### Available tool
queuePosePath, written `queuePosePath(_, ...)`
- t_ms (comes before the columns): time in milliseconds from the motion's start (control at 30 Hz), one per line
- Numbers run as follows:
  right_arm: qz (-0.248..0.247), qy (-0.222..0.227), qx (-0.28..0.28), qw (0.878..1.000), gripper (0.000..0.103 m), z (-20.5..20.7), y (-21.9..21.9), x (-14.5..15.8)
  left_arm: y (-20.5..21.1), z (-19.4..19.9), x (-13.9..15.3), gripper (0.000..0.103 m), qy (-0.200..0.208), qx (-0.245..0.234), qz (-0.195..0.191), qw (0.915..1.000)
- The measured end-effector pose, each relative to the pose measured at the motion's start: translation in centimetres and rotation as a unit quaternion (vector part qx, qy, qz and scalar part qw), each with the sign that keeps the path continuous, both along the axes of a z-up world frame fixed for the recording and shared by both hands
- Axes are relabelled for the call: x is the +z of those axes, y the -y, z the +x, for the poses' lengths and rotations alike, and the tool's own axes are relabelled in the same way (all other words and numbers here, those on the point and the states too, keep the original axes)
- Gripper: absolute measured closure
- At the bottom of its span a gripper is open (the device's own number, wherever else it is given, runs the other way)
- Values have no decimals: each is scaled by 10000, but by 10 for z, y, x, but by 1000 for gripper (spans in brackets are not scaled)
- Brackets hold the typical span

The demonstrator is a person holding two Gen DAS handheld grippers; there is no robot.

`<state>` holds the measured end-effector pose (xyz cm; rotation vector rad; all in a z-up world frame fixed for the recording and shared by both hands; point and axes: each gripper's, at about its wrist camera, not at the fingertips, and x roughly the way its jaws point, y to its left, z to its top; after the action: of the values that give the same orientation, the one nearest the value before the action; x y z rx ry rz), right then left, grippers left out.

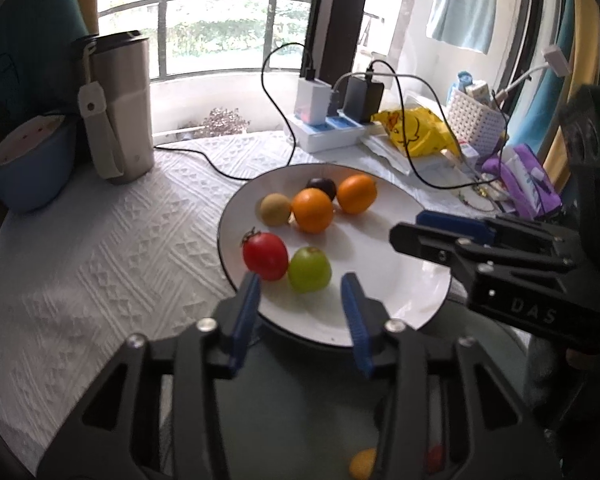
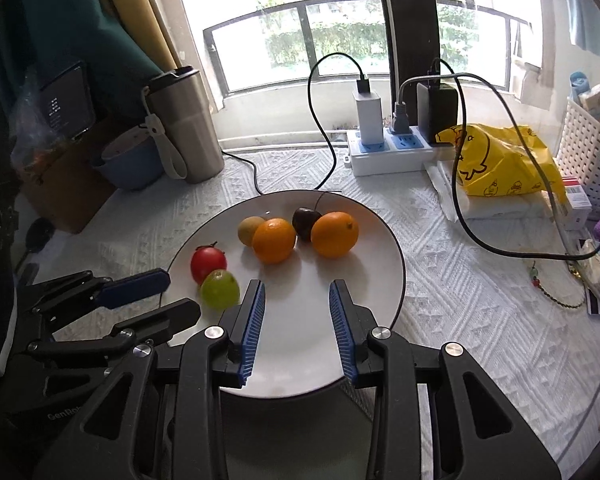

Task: Organize fruits
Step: 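Open the left tool over the plate while the right tool releases the orange there, then move the left tool toward the green apple while the right tool approaches the red tomato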

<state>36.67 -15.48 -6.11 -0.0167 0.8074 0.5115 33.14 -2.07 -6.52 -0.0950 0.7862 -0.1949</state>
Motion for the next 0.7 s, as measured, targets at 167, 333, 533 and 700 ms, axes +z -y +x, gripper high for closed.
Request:
queuePosePath(167, 14, 27, -11, 10000, 68, -13, 5, 6, -1, -11, 8, 58, 68, 55, -28, 10000)
queuePosePath(333, 45, 75, -13, 10000, 68, -28, 9, 14, -1, -26, 16, 58, 182, 77, -37, 9998)
queuePosePath(533, 64, 147, -18, 9999, 68, -45, 14, 21, 1, -43, 25, 58, 282, 90, -48, 9996)
queuePosePath(700, 75, 201, -17, 9998, 68, -57, 18, 26, 1, -55, 30, 58, 338, 110, -45, 9994)
